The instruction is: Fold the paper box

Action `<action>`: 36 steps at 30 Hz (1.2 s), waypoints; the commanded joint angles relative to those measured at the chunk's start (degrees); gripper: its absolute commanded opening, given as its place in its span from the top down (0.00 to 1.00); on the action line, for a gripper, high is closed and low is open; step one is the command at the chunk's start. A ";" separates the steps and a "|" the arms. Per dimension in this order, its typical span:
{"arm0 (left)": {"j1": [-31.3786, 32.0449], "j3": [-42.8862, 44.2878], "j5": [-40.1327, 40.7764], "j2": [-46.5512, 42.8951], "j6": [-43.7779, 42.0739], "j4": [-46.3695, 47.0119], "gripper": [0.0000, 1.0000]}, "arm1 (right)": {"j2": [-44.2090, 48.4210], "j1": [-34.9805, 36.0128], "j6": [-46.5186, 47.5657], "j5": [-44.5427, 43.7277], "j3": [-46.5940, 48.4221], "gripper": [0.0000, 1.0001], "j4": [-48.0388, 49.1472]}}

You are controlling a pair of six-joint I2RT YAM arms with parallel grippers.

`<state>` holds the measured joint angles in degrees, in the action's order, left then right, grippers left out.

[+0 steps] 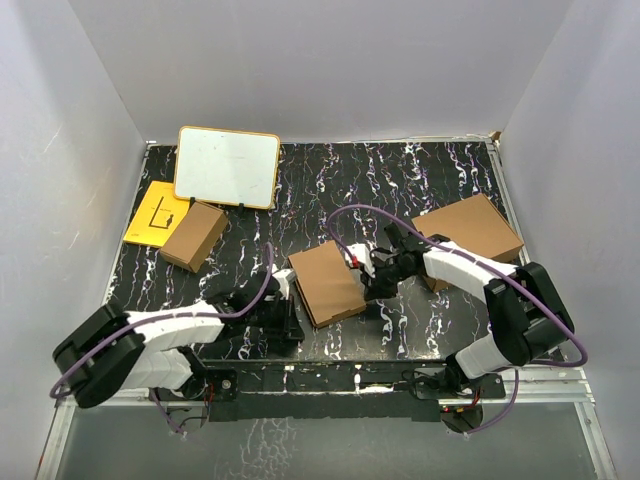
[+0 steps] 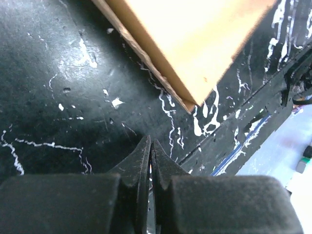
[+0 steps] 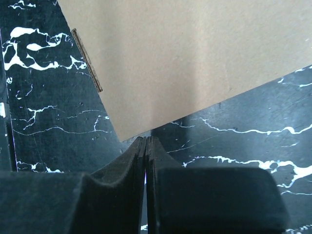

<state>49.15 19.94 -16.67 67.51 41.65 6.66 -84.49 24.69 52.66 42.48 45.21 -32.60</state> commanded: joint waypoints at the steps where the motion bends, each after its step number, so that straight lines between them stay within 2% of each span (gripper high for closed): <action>1: 0.34 2.79 -1.93 6.58 5.99 3.50 1.00 | 0.69 0.53 -3.72 -0.61 -2.23 0.92 4.95; 5: 0.32 6.63 -2.91 13.77 11.73 4.85 1.00 | 0.61 3.90 -5.79 -1.24 -2.85 0.92 6.45; 10: 0.28 15.25 1.30 18.68 13.95 -0.75 1.00 | 0.55 9.11 -8.45 -1.60 -2.74 0.92 8.12; 14: 0.30 19.73 3.22 19.79 15.14 -5.39 1.00 | 0.96 9.72 -9.89 -0.74 -2.16 0.92 8.27; 17: 0.30 18.90 4.07 17.33 13.36 -9.70 1.00 | 1.12 7.57 -10.52 -3.27 -1.42 0.92 8.26; 22: 0.19 14.14 5.95 7.86 11.01 -17.34 0.79 | 3.08 -0.06 -9.41 -1.94 -0.50 0.89 6.59; 26: -1.40 13.30 10.17 2.31 7.66 -24.20 0.73 | 3.11 -1.66 -9.05 -2.98 0.75 0.82 6.82; 29: -5.97 14.10 10.85 2.65 3.79 -26.00 0.72 | 1.19 -1.75 -10.97 -6.41 2.51 0.79 8.54; 33: -15.89 16.32 9.97 7.69 -1.31 -20.55 0.92 | -5.72 -2.04 -13.37 -11.74 8.67 0.80 11.14; 36: -20.44 21.96 10.36 15.53 -3.92 -15.50 0.98 | -11.82 -2.14 -15.77 -12.80 14.89 0.85 11.29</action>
<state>33.67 35.07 -7.73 76.29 43.55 -13.85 -90.83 22.92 40.45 32.58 52.34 -26.33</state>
